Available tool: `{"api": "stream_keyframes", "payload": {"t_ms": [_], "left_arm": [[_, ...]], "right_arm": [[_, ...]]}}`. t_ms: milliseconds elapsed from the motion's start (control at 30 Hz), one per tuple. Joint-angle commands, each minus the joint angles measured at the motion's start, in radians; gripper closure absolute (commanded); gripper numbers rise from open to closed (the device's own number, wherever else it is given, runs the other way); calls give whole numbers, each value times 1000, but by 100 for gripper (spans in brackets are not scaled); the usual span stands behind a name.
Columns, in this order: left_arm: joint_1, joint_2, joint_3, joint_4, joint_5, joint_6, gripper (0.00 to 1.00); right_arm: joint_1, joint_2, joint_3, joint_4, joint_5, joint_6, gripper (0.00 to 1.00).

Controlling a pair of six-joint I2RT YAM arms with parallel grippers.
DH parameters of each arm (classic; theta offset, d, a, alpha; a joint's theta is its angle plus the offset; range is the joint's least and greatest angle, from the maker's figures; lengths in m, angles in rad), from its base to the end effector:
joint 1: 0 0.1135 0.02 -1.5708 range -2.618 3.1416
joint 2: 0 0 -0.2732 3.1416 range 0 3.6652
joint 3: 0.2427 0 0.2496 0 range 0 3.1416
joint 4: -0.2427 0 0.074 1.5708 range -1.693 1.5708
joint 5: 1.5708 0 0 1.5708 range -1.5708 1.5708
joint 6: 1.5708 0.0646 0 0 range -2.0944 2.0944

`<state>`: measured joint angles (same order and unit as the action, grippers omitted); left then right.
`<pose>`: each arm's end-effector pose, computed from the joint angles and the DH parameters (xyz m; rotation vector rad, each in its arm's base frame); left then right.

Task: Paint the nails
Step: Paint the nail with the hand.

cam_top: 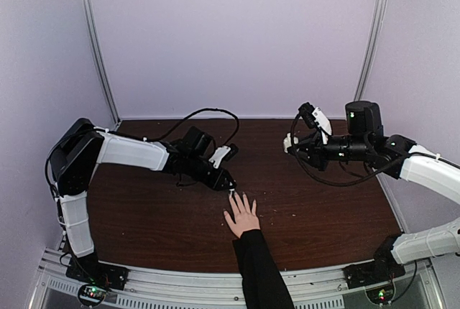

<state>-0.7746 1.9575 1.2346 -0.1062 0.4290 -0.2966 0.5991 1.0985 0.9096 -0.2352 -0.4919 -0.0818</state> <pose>0.2914 -0.3228 0.1533 0.8107 2.4180 -0.9804 0.2011 0.1742 0.3163 -0.9777 1.7849 0.8193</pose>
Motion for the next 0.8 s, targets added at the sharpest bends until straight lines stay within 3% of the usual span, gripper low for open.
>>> {"api": "stream_keyframes", "payload": {"t_ms": [0, 767], "left_arm": [[-4, 21, 26, 25, -4, 11, 100], [-3, 32, 33, 24, 0, 8, 100]], "right_arm": [[-6, -27, -8, 24, 19, 1, 100], [-6, -26, -9, 24, 20, 1, 100]]}}
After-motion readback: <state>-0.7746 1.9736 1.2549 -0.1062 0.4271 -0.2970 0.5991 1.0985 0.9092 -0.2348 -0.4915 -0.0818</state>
